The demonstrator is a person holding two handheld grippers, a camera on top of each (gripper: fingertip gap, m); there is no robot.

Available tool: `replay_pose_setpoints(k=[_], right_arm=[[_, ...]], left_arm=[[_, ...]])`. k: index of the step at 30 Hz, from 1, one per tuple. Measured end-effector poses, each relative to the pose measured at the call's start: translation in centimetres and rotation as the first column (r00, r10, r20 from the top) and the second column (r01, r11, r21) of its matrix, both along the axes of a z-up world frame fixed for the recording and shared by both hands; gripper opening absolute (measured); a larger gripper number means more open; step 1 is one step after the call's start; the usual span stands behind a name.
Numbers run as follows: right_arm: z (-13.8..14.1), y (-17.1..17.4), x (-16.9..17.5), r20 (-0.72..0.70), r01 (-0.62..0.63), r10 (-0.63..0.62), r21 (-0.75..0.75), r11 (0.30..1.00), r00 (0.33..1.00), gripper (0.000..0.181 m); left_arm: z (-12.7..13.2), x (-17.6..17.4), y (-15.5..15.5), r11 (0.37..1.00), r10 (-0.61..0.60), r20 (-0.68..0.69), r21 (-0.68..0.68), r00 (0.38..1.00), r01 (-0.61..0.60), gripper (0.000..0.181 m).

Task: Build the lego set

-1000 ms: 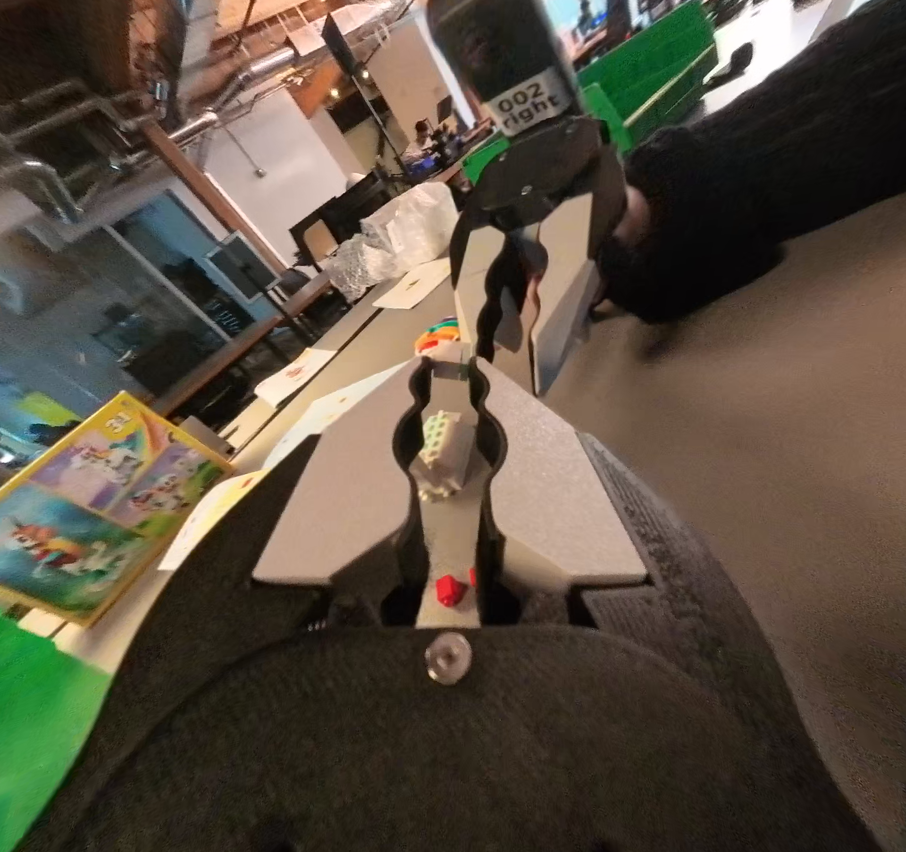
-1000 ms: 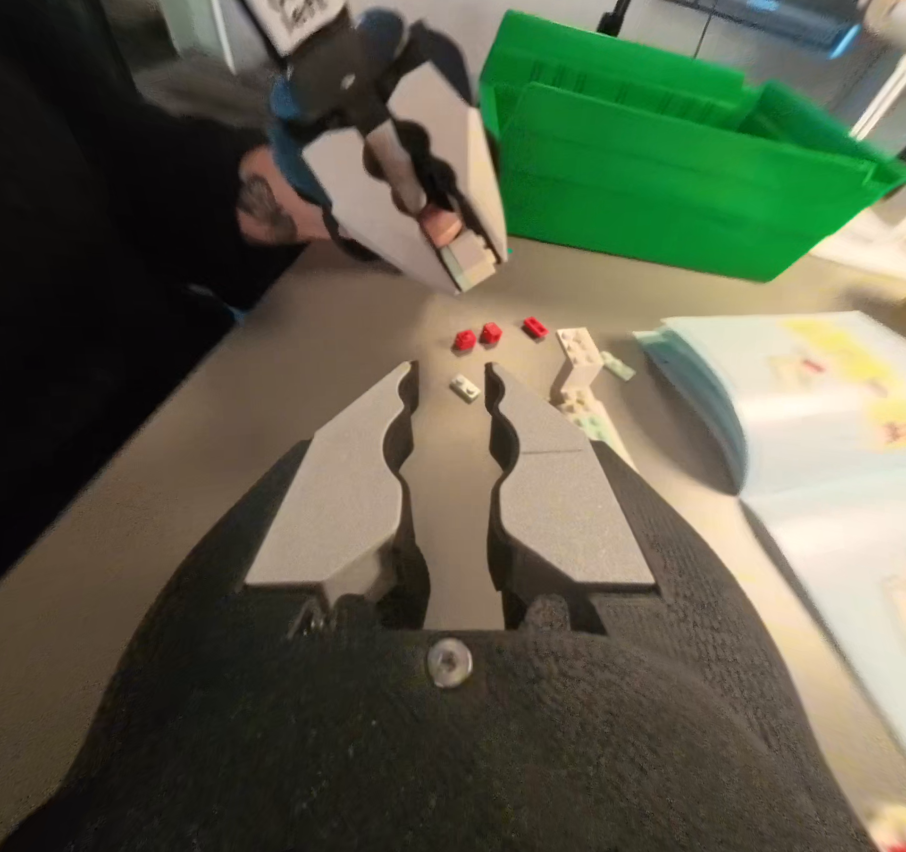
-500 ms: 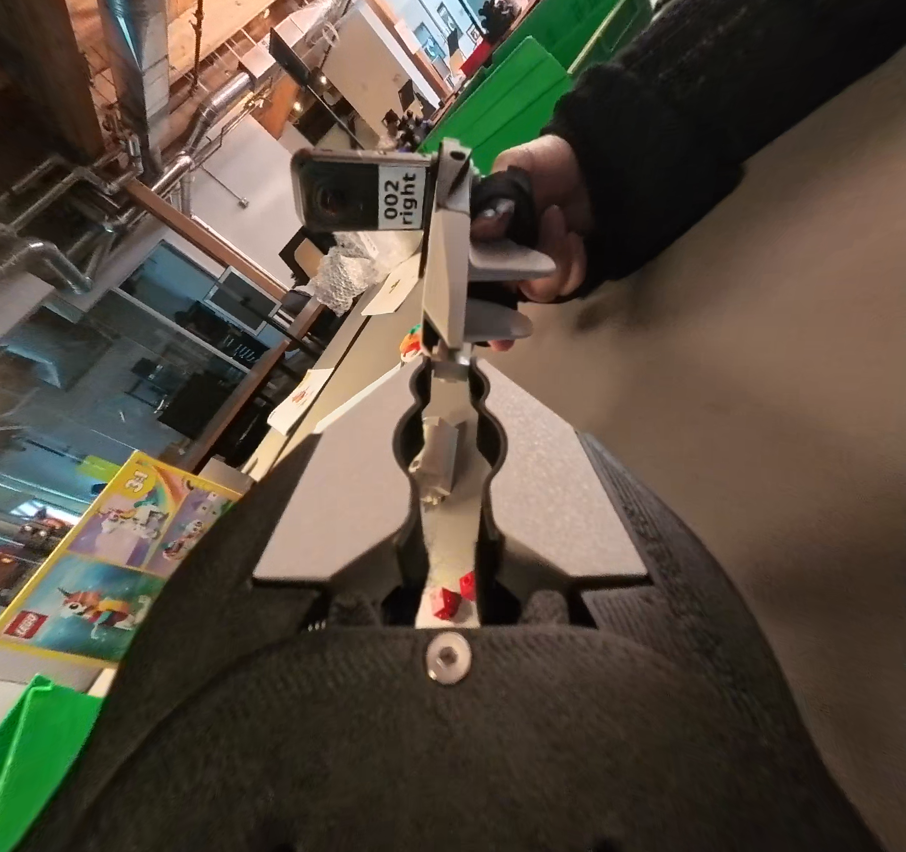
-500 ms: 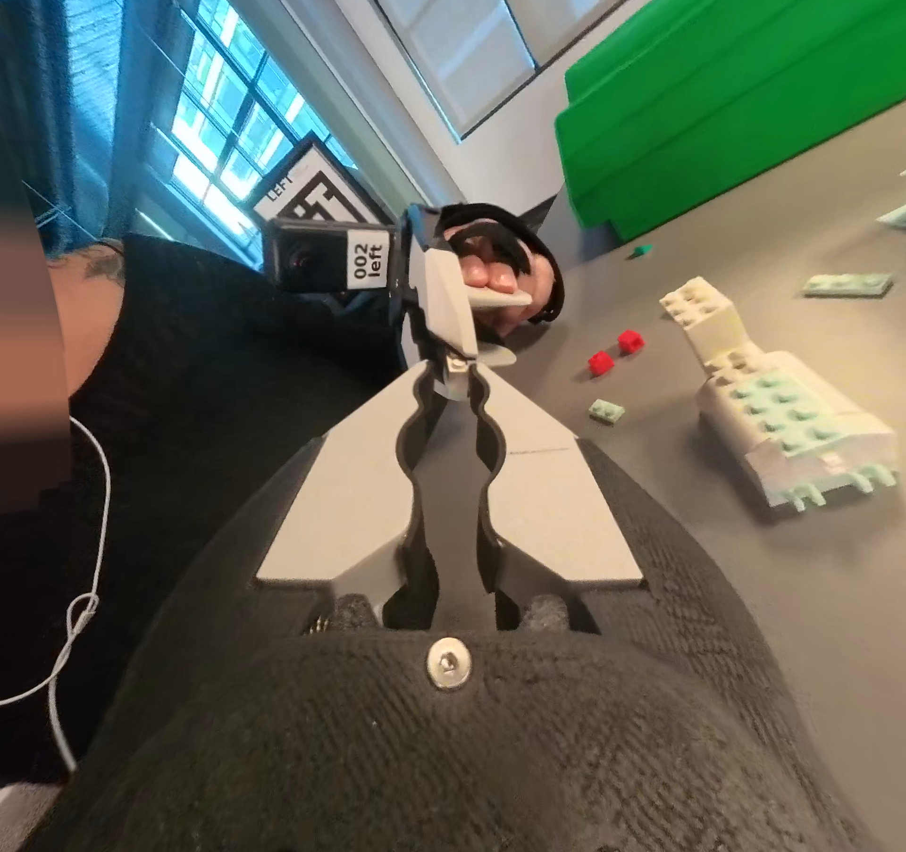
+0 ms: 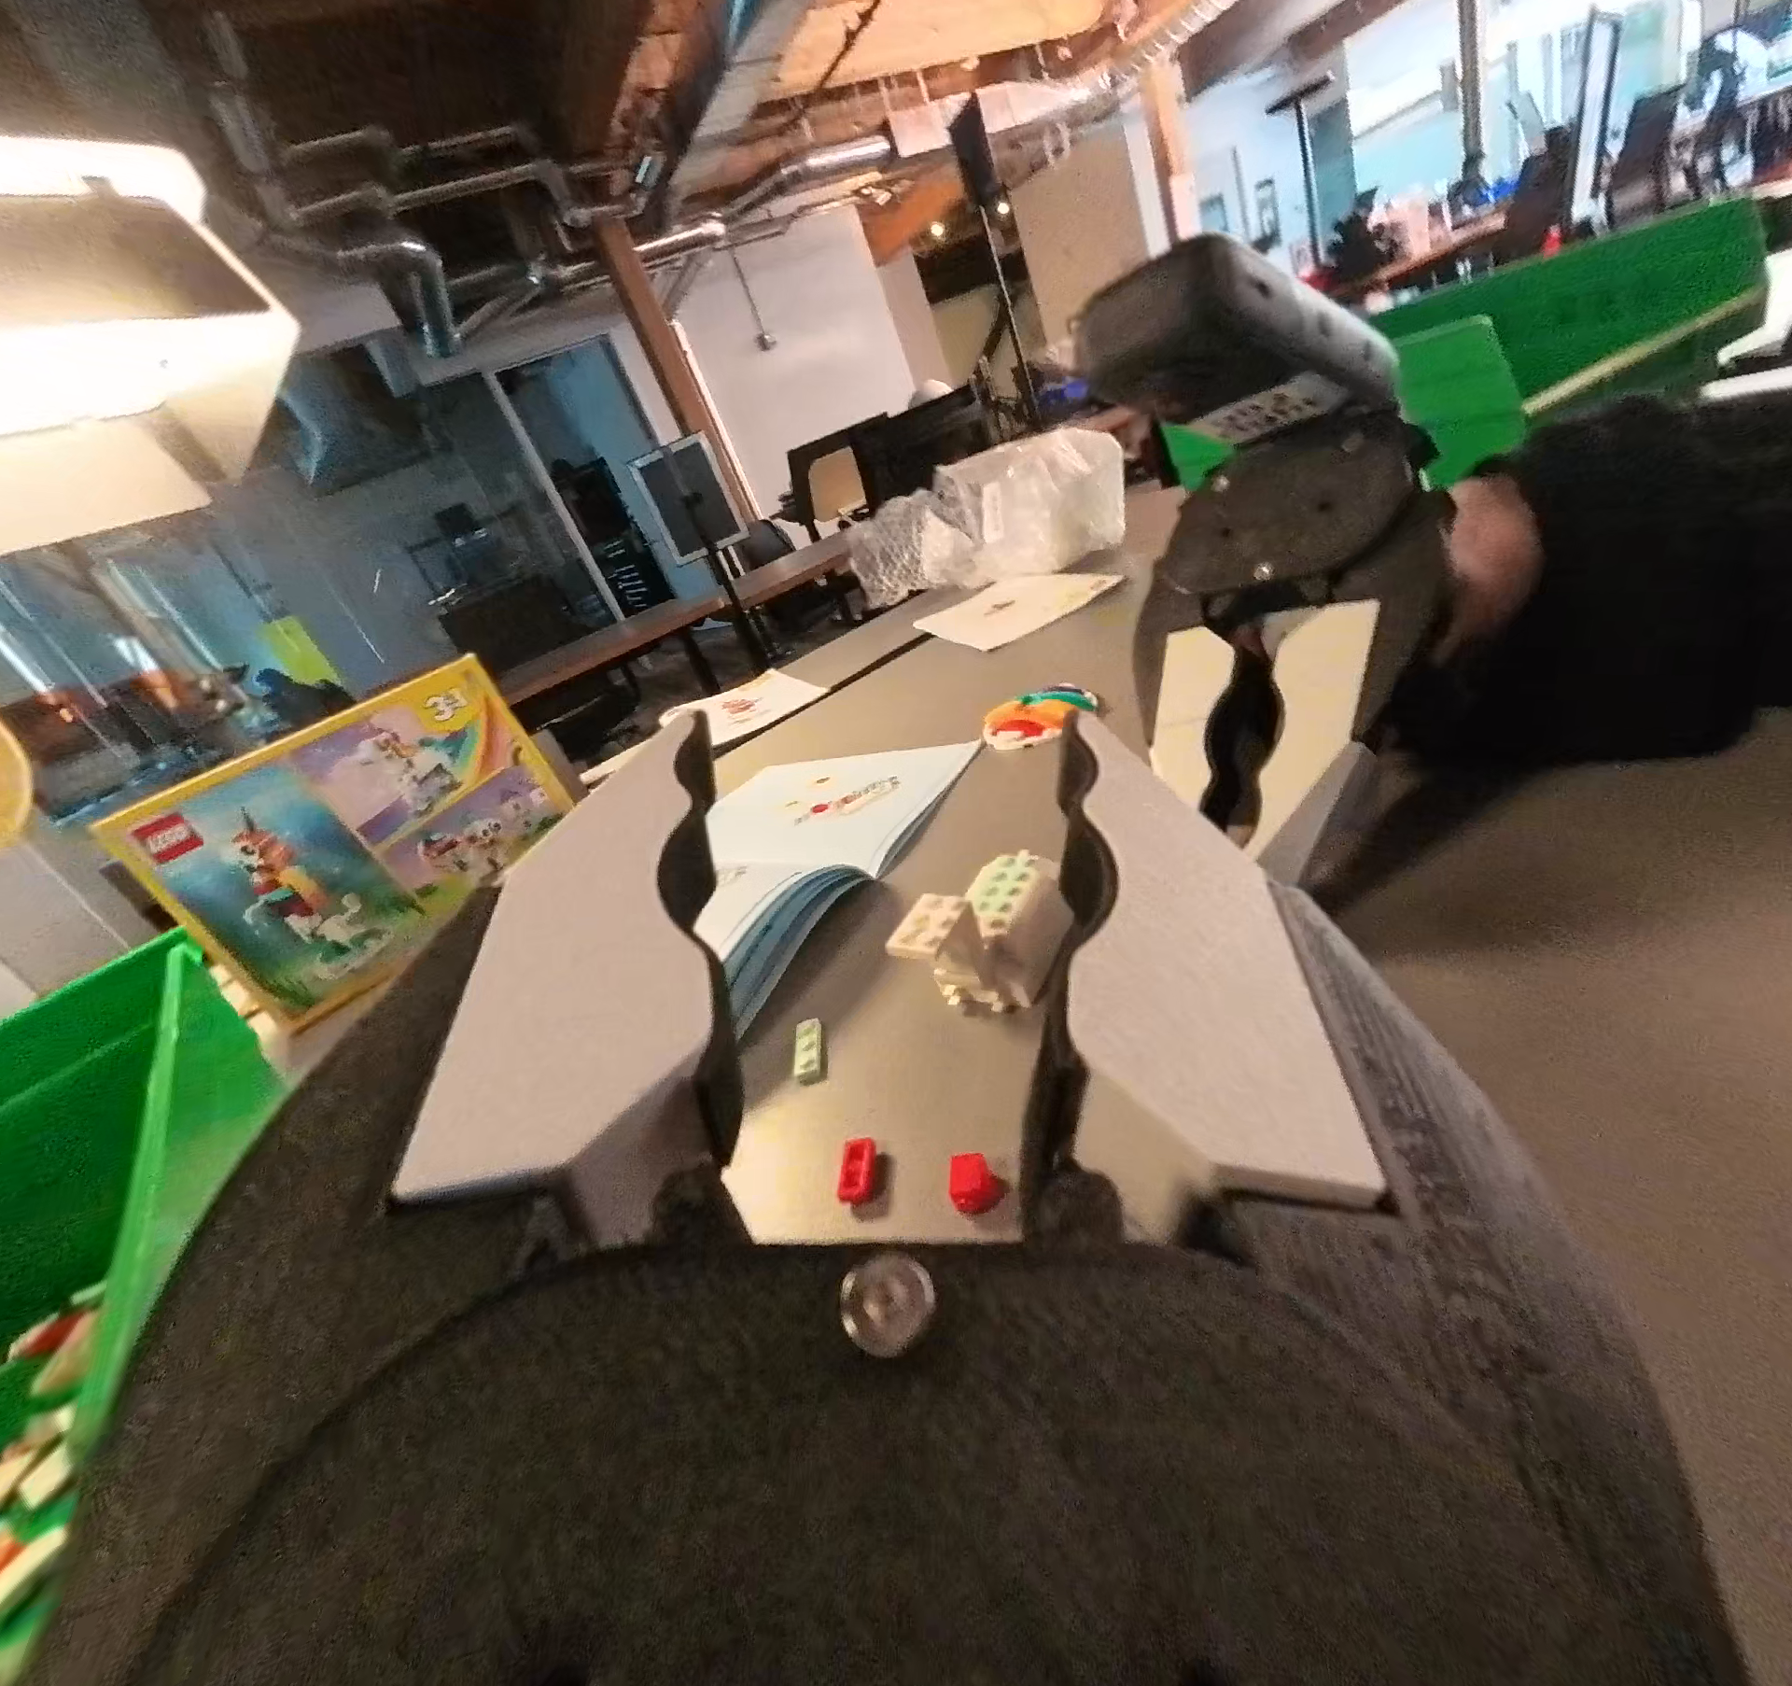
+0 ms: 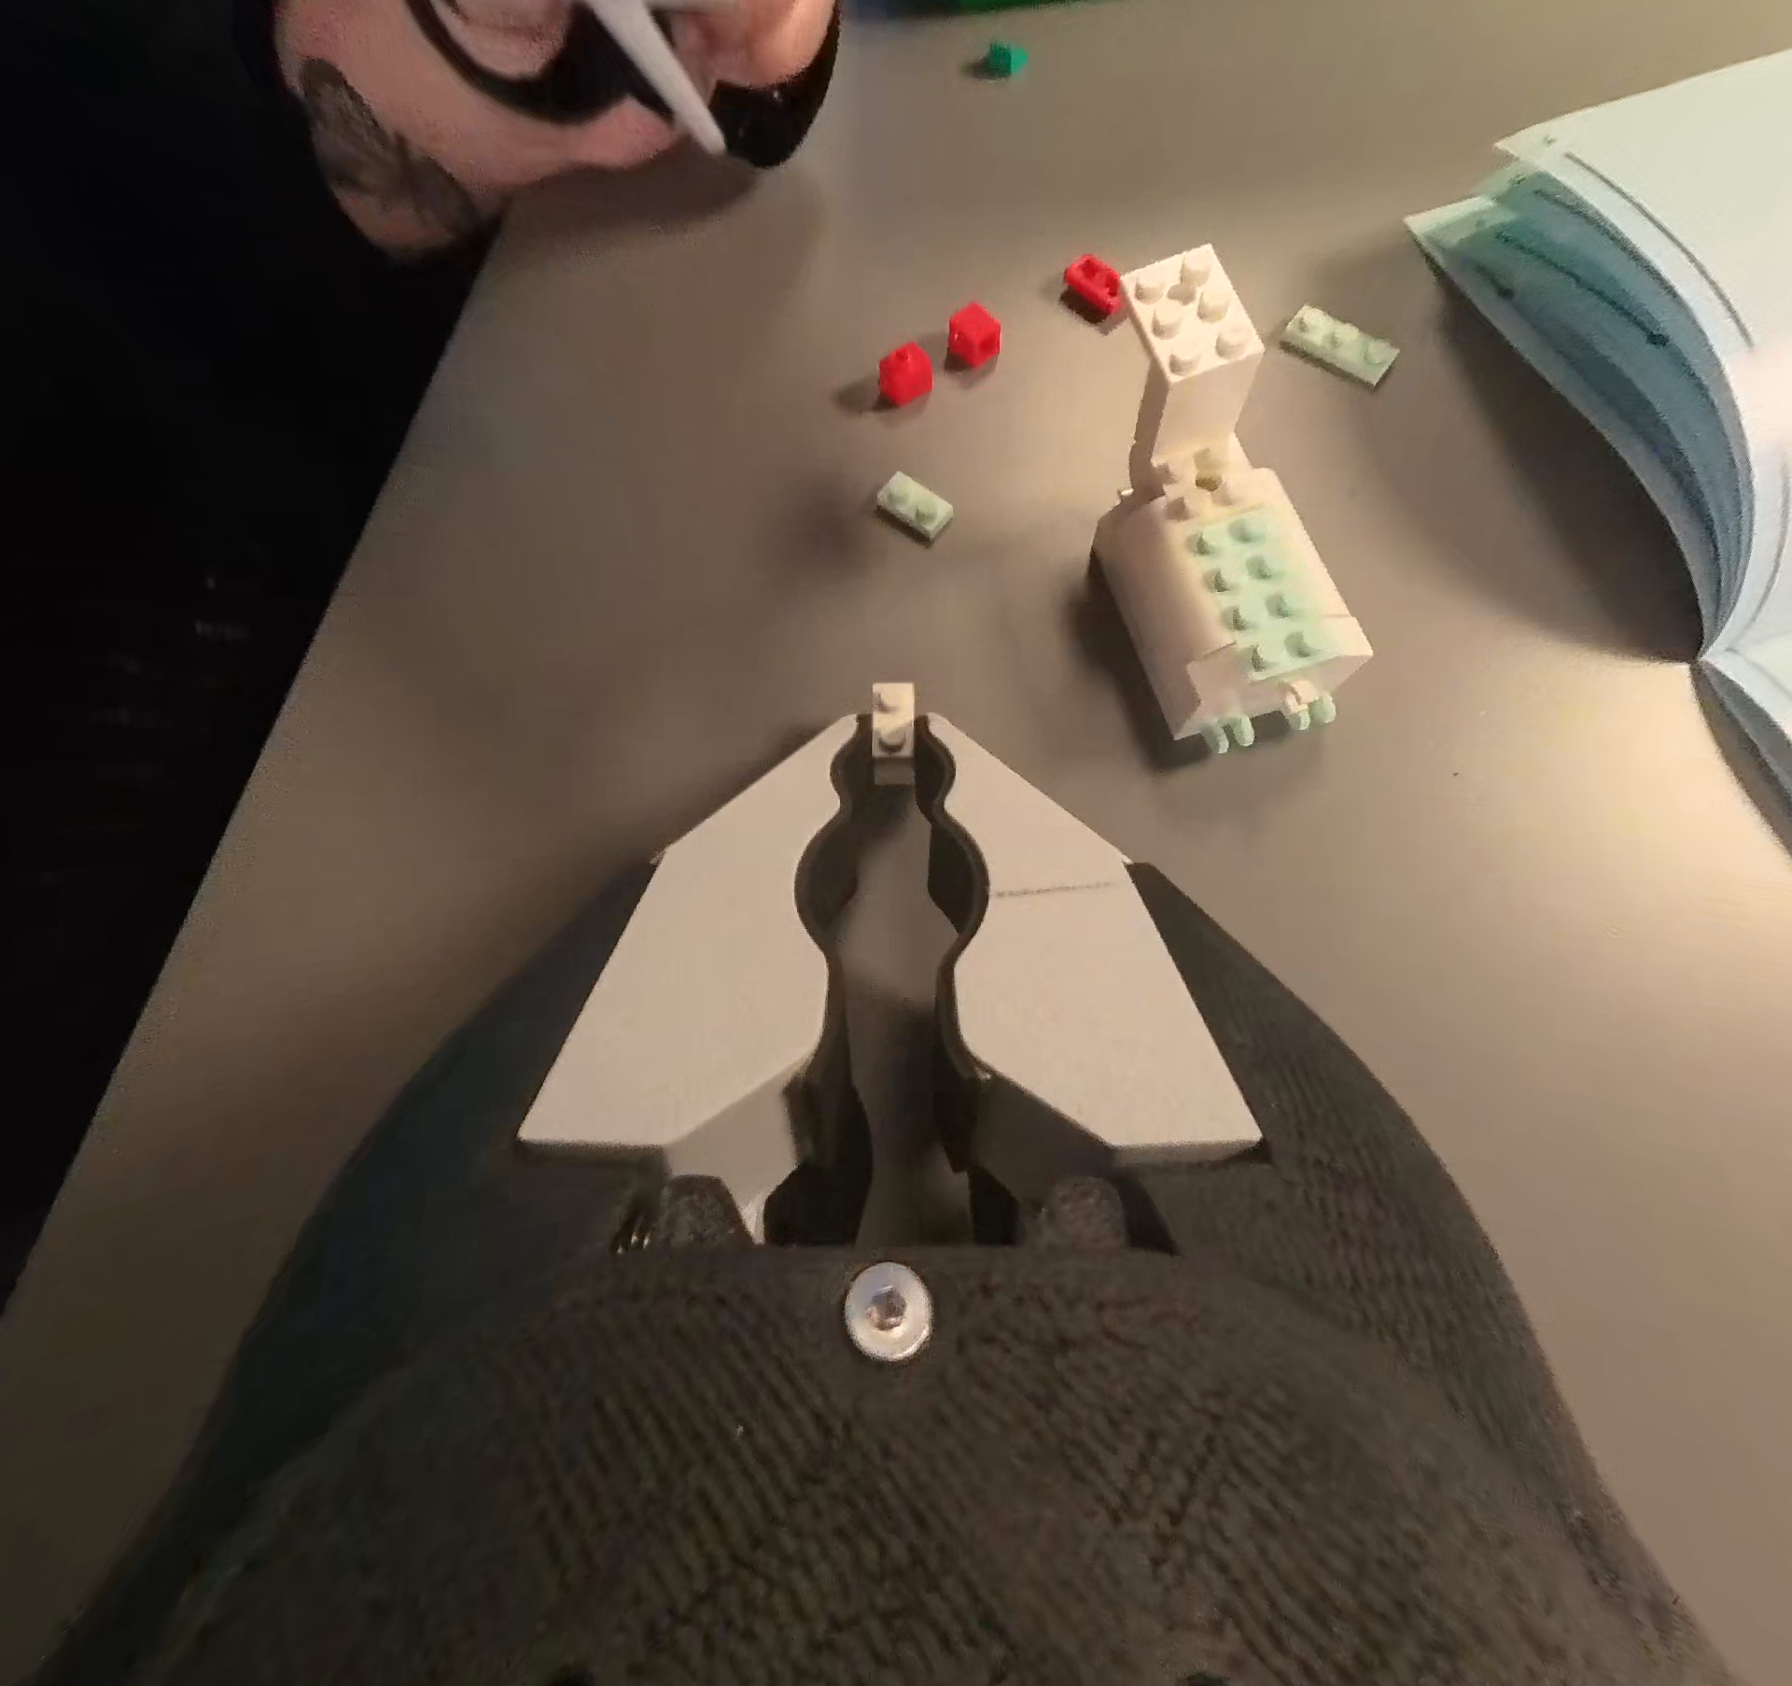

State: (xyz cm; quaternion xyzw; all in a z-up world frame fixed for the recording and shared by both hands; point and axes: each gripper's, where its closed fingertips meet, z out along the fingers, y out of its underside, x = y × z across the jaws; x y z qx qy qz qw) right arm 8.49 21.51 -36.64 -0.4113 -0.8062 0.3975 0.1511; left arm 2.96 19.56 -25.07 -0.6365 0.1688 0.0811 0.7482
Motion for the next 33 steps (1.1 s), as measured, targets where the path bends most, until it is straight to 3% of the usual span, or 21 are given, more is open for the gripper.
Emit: replay_pose_setpoints(k=[6, 9, 10, 12, 14, 19, 26, 33], right_arm=[[0.5, 0.1, 0.5, -0.031, -0.038, 0.037, -0.017, 0.999, 0.999, 0.034], [4.0, 1.4, -0.9, -0.293, 0.021, -0.035, -0.051, 0.998, 0.955, 0.043], [5.6, 2.4, -1.4, -0.411, 0.071, -0.094, -0.07, 0.995, 0.907, 0.042], [8.8, 5.4, -2.0, -0.613, 0.219, -0.247, -0.123, 0.968, 0.75, 0.038], [10.7, 8.2, -1.6, -0.718, 0.346, -0.36, -0.175, 0.922, 0.595, 0.032], [12.0, 11.5, -0.7, -0.752, 0.494, -0.476, -0.231, 0.838, 0.455, 0.027], [12.0, 12.4, -0.9, -0.728, 0.501, -0.536, -0.302, 0.811, 0.428, 0.024], [12.0, 11.4, -1.5, -0.707, 0.414, -0.523, -0.344, 0.843, 0.476, 0.023]], left_arm=[[2.3, -1.9, -1.5, 0.989, 0.053, 0.101, 0.135, 0.993, -0.067, 0.071], [3.3, -2.8, -2.5, 0.971, 0.094, 0.126, 0.208, 0.987, -0.119, 0.071], [3.5, -3.0, -2.7, 0.966, 0.103, 0.131, 0.225, 0.986, -0.13, 0.071], [3.8, -3.2, -3.1, 0.958, 0.113, 0.136, 0.249, 0.984, -0.145, 0.071], [4.0, -3.3, -3.2, 0.954, 0.118, 0.135, 0.261, 0.984, -0.15, 0.07], [3.3, -4.5, -2.6, 0.953, 0.189, 0.158, 0.207, 0.969, -0.219, 0.07], [2.9, -5.4, -2.3, 0.962, 0.172, 0.231, 0.171, 0.958, -0.214, 0.067], [2.1, -4.8, -1.6, 0.982, 0.128, 0.227, 0.105, 0.965, -0.155, 0.059]])
